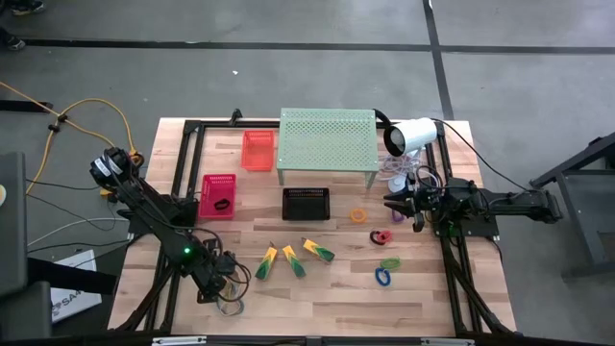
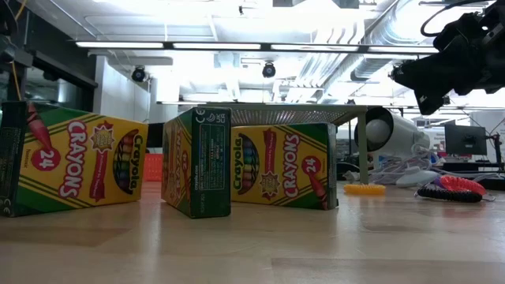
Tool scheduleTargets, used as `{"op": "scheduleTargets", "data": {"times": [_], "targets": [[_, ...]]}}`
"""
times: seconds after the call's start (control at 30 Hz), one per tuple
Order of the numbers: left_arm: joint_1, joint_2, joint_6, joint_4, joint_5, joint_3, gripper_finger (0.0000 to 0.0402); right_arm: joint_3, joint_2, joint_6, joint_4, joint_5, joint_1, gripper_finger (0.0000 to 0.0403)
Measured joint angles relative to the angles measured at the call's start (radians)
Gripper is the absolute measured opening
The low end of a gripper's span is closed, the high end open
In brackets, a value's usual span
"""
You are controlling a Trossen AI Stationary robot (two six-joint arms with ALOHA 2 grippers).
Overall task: Pick & Place Office Desk Supplies
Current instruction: Put the yellow rubber band into the orange bin on the shelf
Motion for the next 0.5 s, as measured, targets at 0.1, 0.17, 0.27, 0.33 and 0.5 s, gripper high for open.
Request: {"op": "scheduleTargets", "data": {"times": [0.1,0.17,0.27,0.33,0.5], "targets": [[0.000,-0.030,0.007,0.000,0.000,0.000,0.0001,0.000,0.000,0.000,0.000,0.000,0.000,0.0090],[0.002,-0.065,0.019,-0.001,0.000,0.000,0.0001,0.000,0.000,0.000,0.000,0.000,0.000,0.0090],[0.014,-0.134,0.035,-0.014,-0.014,0.000,0.0001,0.000,0.000,0.000,0.000,0.000,0.000,0.0090],[0.026,-0.185,0.034,-0.038,-0.032,0.000,0.0001,0.000,0.000,0.000,0.000,0.000,0.000,0.0090],[0.063,-0.302,0.033,-0.111,-0.078,0.000,0.0001,0.000,0.000,0.000,0.000,0.000,0.000,0.0090]]}}
